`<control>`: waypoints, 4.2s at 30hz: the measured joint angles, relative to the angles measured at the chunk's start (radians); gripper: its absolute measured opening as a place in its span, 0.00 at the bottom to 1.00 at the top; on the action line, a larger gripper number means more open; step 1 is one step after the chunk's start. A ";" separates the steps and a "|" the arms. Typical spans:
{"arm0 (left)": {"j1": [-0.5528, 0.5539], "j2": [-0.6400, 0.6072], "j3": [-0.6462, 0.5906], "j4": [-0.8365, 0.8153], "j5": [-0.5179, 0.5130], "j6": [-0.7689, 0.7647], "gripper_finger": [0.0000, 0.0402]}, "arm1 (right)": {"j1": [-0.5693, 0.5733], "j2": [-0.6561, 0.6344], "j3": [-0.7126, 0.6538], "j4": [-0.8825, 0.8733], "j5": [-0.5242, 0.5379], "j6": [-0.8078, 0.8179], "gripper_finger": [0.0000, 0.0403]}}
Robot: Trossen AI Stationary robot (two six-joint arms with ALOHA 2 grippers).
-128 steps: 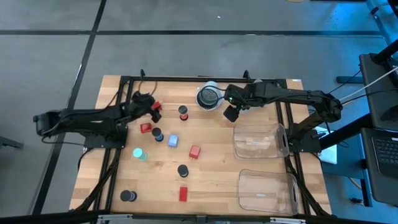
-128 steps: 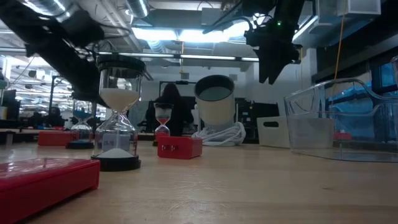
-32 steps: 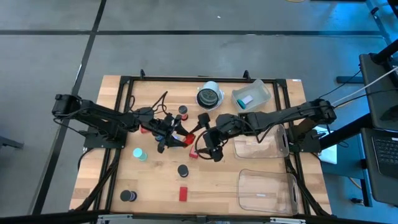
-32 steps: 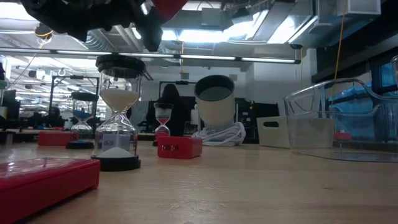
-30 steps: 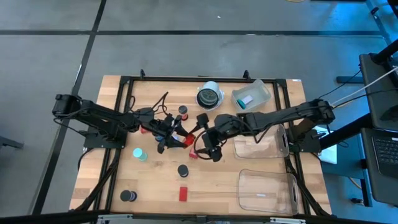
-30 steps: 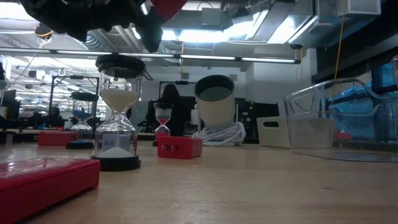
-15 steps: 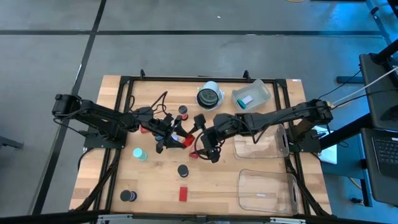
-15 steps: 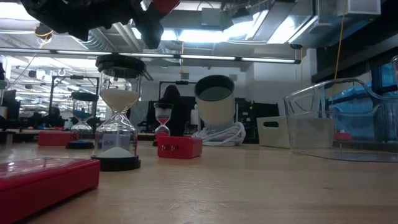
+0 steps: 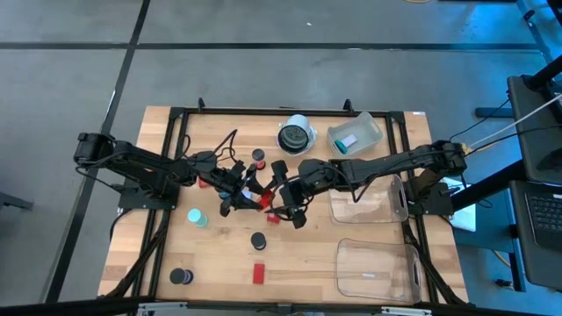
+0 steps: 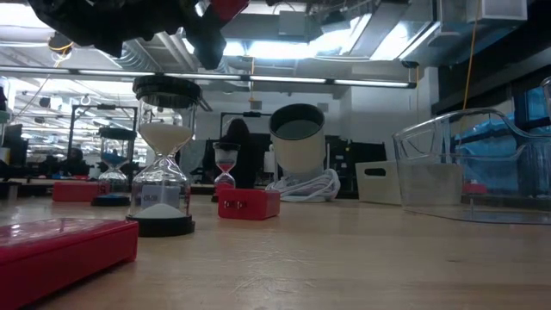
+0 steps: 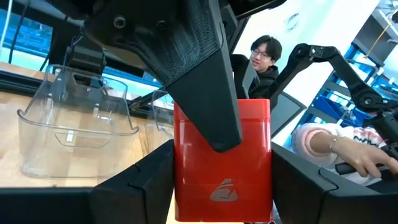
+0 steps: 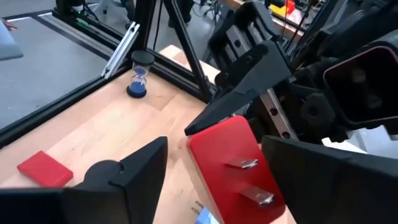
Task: Pick & Place Office items
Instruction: Put the top red charger adapter into the top transparent bin, then put the bottom red charger adapter into the top transparent bin
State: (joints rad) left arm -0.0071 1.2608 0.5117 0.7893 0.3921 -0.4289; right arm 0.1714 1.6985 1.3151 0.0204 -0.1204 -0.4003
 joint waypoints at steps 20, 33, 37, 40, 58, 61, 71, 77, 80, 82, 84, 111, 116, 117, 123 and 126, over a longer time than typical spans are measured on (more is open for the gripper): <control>0.004 0.000 0.042 -0.019 0.122 -0.039 0.53 | -0.014 0.003 0.000 0.042 -0.137 -0.095 0.33; 0.055 -0.005 0.052 0.012 0.091 -0.039 0.69 | -0.025 0.002 -0.002 0.008 -0.131 0.019 0.31; 0.111 -0.014 0.078 0.016 0.081 -0.047 0.71 | -0.044 -0.029 -0.003 -0.113 -0.090 0.111 0.31; 0.168 -0.027 0.080 0.007 0.094 -0.044 0.70 | -0.052 -0.099 -0.003 -0.271 0.013 0.201 0.31; 0.321 -0.039 0.080 -0.254 -0.008 0.006 0.70 | 0.144 -0.314 -0.036 -1.279 0.289 1.234 0.31; 0.321 -0.039 0.080 -0.275 -0.017 0.016 0.70 | 0.150 -0.313 -0.108 -1.280 0.238 1.439 0.31; 0.276 -0.039 0.079 -0.273 -0.015 0.022 0.70 | 0.136 -0.312 -0.403 -1.280 0.130 1.674 0.31; 0.248 -0.039 0.079 -0.273 -0.013 0.023 0.70 | 0.123 -0.312 -0.517 -1.272 0.082 1.700 0.31; 0.244 -0.039 0.079 -0.272 -0.013 0.024 0.70 | 0.123 -0.312 -0.547 -1.256 0.078 1.699 0.31; 0.244 -0.039 0.079 -0.272 -0.013 0.024 0.70 | 0.123 -0.312 -0.552 -1.241 0.078 1.695 0.33; 0.244 -0.039 0.079 -0.271 -0.013 0.024 0.70 | 0.123 -0.312 -0.552 -1.231 0.078 1.676 0.34; 0.245 -0.043 0.079 -0.271 0.038 0.049 0.70 | 0.123 -0.312 -0.282 -1.571 0.182 1.644 0.67; 0.261 -0.043 0.078 -0.270 0.116 0.033 0.70 | 0.123 -0.312 -0.078 -1.552 0.400 1.527 0.65; 0.268 -0.043 0.079 -0.270 0.128 0.024 0.70 | 0.123 -0.313 -0.048 -1.520 0.460 1.504 0.65; 0.334 -0.043 0.078 -0.274 0.261 -0.042 0.70 | 0.122 -0.313 0.009 -1.087 0.610 0.920 0.64; 0.378 -0.043 0.078 -0.274 0.371 -0.083 0.70 | 0.123 -0.298 -0.032 -0.800 0.522 0.584 0.64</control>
State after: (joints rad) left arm 0.3713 1.2182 0.5901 0.5151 0.7636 -0.5117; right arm 0.2947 1.4003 1.2832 -0.7795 0.4012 0.1833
